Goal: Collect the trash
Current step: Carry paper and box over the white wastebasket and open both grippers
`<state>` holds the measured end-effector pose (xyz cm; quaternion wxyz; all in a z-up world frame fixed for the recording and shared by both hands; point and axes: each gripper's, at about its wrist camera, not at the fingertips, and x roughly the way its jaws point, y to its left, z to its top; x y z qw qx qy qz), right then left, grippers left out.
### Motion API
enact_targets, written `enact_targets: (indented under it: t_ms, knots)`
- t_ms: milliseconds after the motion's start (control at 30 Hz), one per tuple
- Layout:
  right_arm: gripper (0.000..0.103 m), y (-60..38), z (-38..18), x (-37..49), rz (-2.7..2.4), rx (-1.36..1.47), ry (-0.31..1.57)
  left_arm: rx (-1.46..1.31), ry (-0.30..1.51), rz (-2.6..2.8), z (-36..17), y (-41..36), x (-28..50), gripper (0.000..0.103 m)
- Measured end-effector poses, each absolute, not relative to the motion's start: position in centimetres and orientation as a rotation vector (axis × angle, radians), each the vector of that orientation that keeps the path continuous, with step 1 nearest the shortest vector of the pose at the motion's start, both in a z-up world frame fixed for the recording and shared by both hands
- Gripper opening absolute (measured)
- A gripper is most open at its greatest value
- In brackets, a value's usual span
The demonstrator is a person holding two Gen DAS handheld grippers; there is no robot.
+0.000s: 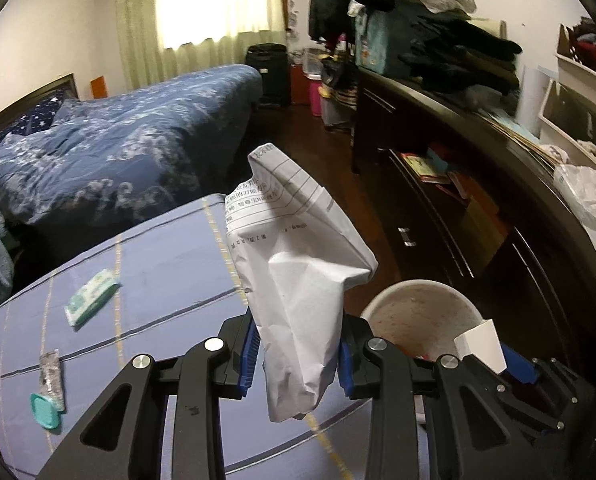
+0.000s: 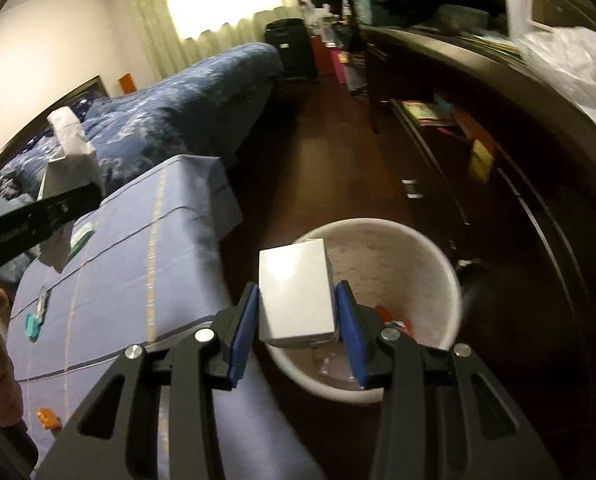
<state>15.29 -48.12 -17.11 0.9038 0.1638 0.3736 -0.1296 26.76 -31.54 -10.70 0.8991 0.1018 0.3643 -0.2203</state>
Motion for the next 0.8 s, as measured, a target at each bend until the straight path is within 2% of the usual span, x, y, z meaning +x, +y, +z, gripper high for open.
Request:
enact_targets:
  t_ms: [433,700,767,800]
  knots:
    - [0.04,-53.0,-19.6,15.1,-0.411,0.348,0.82,0.249,0.873,-0.632,-14.5,-40.0,27.3,0.032]
    - [0.041,-53.8,-20.6,16.5,-0.431,0.313,0.837,0.256,0.938,-0.647,-16.8,-42.3,28.5,0.035]
    - [0.044,-53.7,-20.8,16.8,-0.439,0.294,0.841,0.245,0.943,-0.649,-17.0,-42.4,28.9,0.048]
    - [0.05,-53.7,-20.8,16.9,-0.449,0.28,0.84,0.236,0.942,-0.647,-17.0,-42.3,29.0,0.051]
